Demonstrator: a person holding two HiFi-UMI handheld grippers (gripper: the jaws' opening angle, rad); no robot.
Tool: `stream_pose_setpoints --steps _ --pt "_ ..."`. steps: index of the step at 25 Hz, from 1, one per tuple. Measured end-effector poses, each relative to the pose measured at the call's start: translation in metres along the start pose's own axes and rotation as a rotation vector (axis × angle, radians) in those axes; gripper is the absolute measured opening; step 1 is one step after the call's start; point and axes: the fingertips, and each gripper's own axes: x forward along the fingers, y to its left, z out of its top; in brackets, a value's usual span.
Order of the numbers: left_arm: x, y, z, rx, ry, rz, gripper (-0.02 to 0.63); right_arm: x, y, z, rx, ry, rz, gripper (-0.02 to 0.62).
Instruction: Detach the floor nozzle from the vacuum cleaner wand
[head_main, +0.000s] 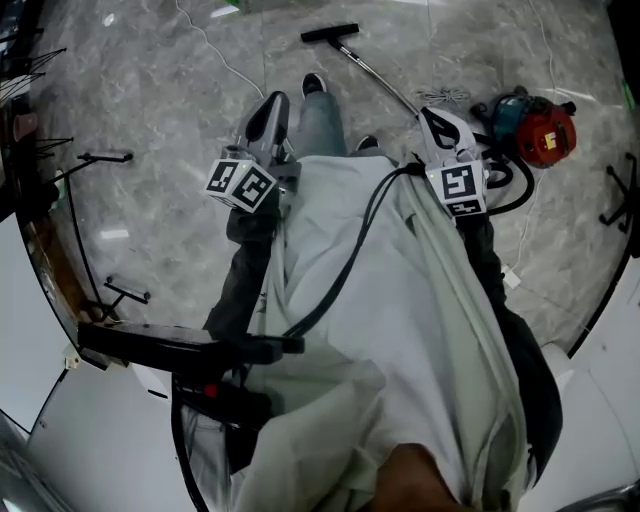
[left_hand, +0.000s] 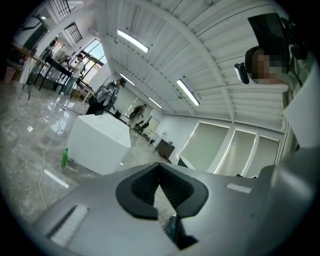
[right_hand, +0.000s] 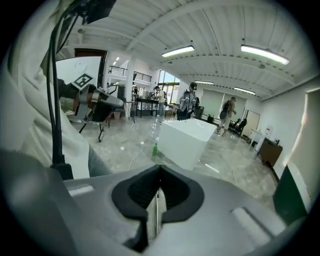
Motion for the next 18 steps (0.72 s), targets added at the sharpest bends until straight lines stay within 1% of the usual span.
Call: stream_pose_setpoints --steps 1,2,6,8,9,10,11,12,15,18 --pt "0.011 0.004 -0.004 -0.006 0.019 -0.011 -0.012 0.005 -0.003 -0.004 -0.004 0.015 0.007 0.002" --pt "0.021 0.008 -0.009 -0.015 0.043 -0.025 -0.012 0.010 -0.005 -0.008 0.018 0.035 0.017 0.001" --pt "0.070 0.032 -0.024 -0.063 0.165 -0.056 -0.012 0.049 -0.017 -0.023 0.185 0.087 0.070 0.006" --pt "0.096 0.050 -0.031 -0.086 0.227 -0.063 -0.012 0.079 -0.030 -0.034 0.263 0.118 0.069 0.032" --pt "0.109 0.061 -0.035 -0.096 0.261 -0.063 -0.012 0.096 -0.036 -0.044 0.294 0.145 0.064 0.058" --pt "0.123 0.074 -0.040 -0.105 0.295 -0.058 -0.012 0.117 -0.042 -0.056 0.316 0.180 0.061 0.107" --pt "0.136 0.089 -0.045 -0.113 0.328 -0.050 -0.012 0.139 -0.047 -0.072 0.329 0.219 0.062 0.155" --pt "0.150 0.107 -0.052 -0.119 0.356 -0.042 -0.012 0.164 -0.051 -0.090 0.337 0.259 0.067 0.177" --pt "0.184 0.165 -0.088 -0.139 0.441 -0.038 -0.012 0.243 -0.057 -0.159 0.362 0.373 0.082 0.178" --pt "0.214 0.234 -0.142 -0.163 0.512 -0.042 -0.011 0.338 -0.059 -0.249 0.346 0.468 0.079 0.178"
